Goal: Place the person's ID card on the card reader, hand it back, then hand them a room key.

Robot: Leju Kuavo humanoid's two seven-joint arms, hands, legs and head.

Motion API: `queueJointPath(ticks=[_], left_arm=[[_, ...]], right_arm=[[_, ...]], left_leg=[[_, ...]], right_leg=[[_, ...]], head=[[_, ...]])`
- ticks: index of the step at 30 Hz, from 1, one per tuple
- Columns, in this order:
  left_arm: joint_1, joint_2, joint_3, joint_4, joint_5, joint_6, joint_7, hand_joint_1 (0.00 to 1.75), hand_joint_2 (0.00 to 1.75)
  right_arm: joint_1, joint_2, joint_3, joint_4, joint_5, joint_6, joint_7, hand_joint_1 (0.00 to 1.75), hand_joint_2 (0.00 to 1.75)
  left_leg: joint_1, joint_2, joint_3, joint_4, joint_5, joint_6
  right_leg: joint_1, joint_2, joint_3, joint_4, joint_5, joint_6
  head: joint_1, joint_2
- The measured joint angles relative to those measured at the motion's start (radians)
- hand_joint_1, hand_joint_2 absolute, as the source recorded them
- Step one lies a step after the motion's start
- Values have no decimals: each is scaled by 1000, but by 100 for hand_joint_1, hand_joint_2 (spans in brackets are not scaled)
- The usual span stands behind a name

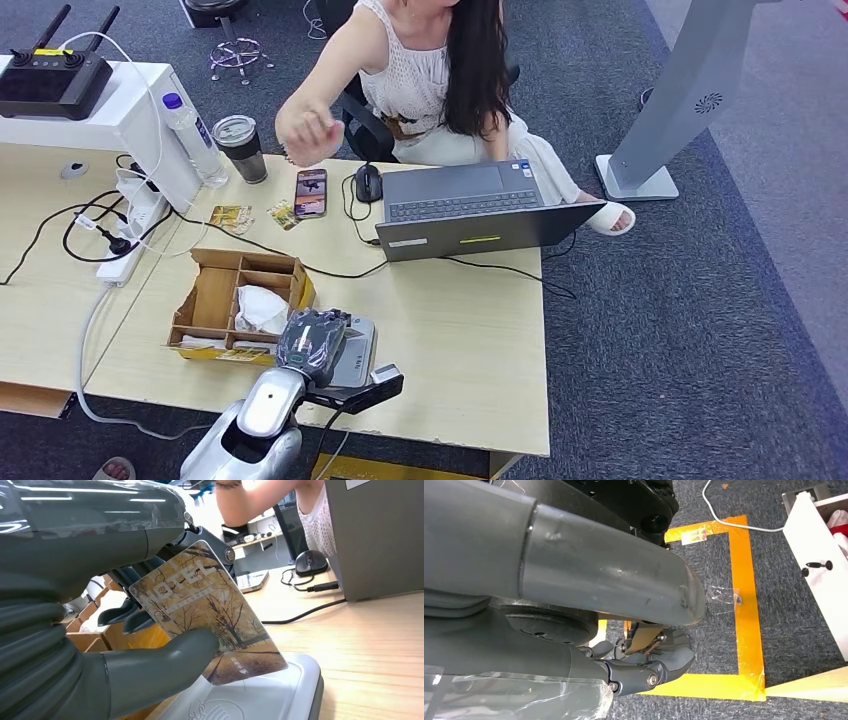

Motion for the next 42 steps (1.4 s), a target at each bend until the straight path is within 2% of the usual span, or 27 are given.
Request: queueJointPath(ticks=[4,7,11,18,21,25,32,42], left_arm=[[-2,1,0,-2,23,38,-19,175,175],[3,1,0,-38,40,138,-37,175,175],[-4,1,0,-151,39,268,-54,175,175],[-13,8,8,-276,42,285,-63,175,175],[-21,14,14,-297,18,340,-59,175,175],[-113,46,60,-299,-23,429,-46,175,175],[-337,93,153,-138,-54,412,-51,175,175],[-446,99,181,27,-23,397,-36,175,175]], right_arm=[[2,0,-4,0,1,1,-6,0,0],[6,0,-11,0,0,1,-17,0,0],[7,0,-14,1,15,2,-16,0,0],[6,0,-14,1,20,2,-10,0,0],[5,0,-14,1,37,5,-6,0,0],[-4,1,-4,1,80,15,22,0,0],[-20,3,10,1,105,21,49,0,0],[-21,3,19,1,107,32,52,0,0]], left_leg=[[0,0,0,0,0,0],[0,0,0,0,0,0],[0,-1,-1,0,0,0],[0,-1,-1,0,0,0],[0,-1,-1,0,0,0],[0,-1,-1,0,2,-2],[1,-1,-1,0,5,-2],[0,-1,-2,0,4,-2]], right_leg=[[0,0,0,0,0,0],[0,0,0,0,0,0],[0,0,0,0,0,0],[0,-1,-1,0,0,0],[0,-1,-1,0,0,0],[0,-1,-1,1,1,-1],[1,-1,-1,2,3,-2],[1,-1,-2,1,3,-2]], head=[[0,0],[0,0],[0,0],[0,0],[0,0],[0,0],[0,0],[0,0]])
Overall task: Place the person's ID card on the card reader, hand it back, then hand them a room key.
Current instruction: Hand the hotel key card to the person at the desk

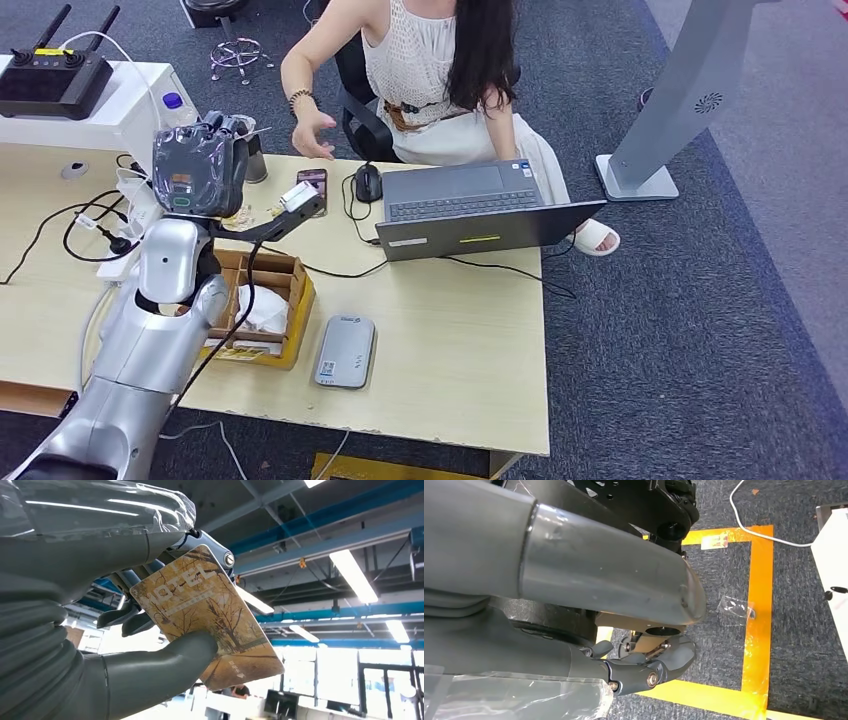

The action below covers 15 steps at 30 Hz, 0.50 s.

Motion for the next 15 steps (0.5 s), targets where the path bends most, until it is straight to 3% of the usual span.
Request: queueJointPath(ticks=[15], left_arm=[[-36,-1,11,88,30,1,-7,175,175]], right_arm=[[0,0,0,0,-1,1,2,0,0]], left_leg=[[0,0,0,0,0,0]], right_leg=[[0,0,0,0,0,0]], head=[[0,0]])
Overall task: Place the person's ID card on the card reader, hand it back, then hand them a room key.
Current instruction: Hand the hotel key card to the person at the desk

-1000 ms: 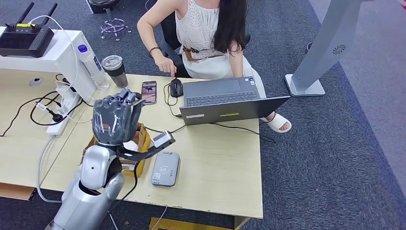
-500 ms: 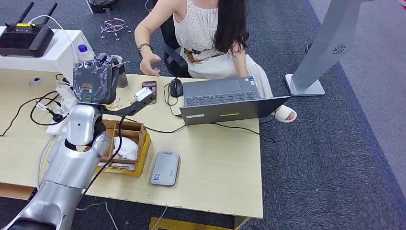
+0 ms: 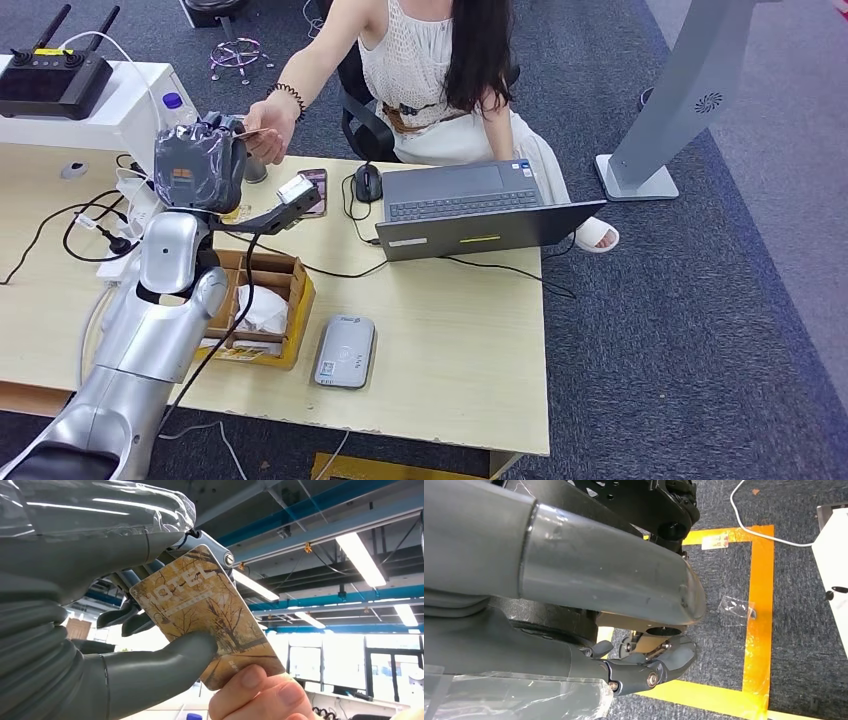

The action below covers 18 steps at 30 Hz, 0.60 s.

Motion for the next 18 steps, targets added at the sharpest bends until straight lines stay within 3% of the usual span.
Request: queueJointPath(ticks=[2,6,18], left_arm=[[-1,0,0,7,5,0,-1,175,175],[-1,0,3,21,13,0,-3,0,175],[23,-6,12,31,52,9,-26,0,175]], right_arm=[[0,0,0,0,0,0,0,0,0],[0,0,0,0,0,0,1,0,0],[3,0,-1,0,0,-2,-8,0,0]], left_leg=[[0,0,0,0,0,0],[0,0,0,0,0,0],[0,0,0,0,0,0]], right_leg=[[0,0,0,0,0,0],[0,0,0,0,0,0],[0,0,0,0,0,0]], head=[[0,0],[0,0],[0,0]])
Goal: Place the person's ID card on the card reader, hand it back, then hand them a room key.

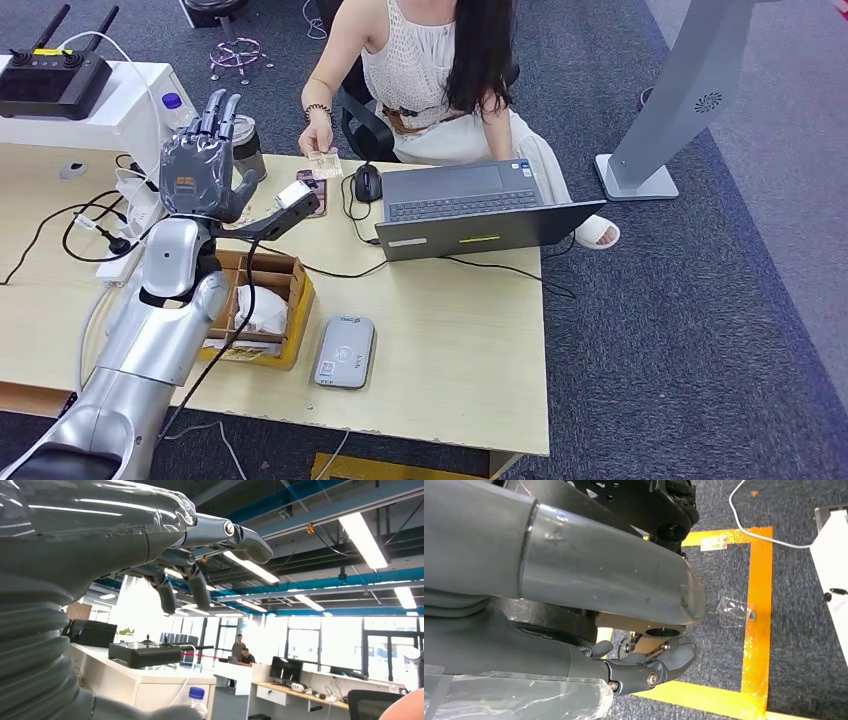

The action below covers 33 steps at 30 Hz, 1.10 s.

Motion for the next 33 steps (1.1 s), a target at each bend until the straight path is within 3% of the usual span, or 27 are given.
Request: queueJointPath(ticks=[13,20,25,33], left_arm=[[140,-10,-3,-199,27,6,-40,0,175],[377,10,-53,-505,39,-2,-72,0,175],[451,32,-73,-610,38,-10,-83,0,175],[731,120,-103,-806,-26,41,-109,0,175]], right_arm=[[12,0,-13,0,-14,-15,-8,0,0],[29,0,-49,0,-51,-21,-51,0,0],[32,0,-65,0,-58,-25,-58,0,0],[39,-2,-111,0,-94,-19,-94,0,0]], left_leg=[[0,0,0,0,0,0],[0,1,-1,0,-3,-1],[0,1,-1,-1,-3,-1],[0,2,-1,-1,-4,1]], right_leg=[[0,0,0,0,0,0],[0,2,-1,-1,-2,1],[0,1,-1,-1,-2,1],[0,3,-1,-1,-3,1]], head=[[0,0],[1,0],[1,0],[1,0]])
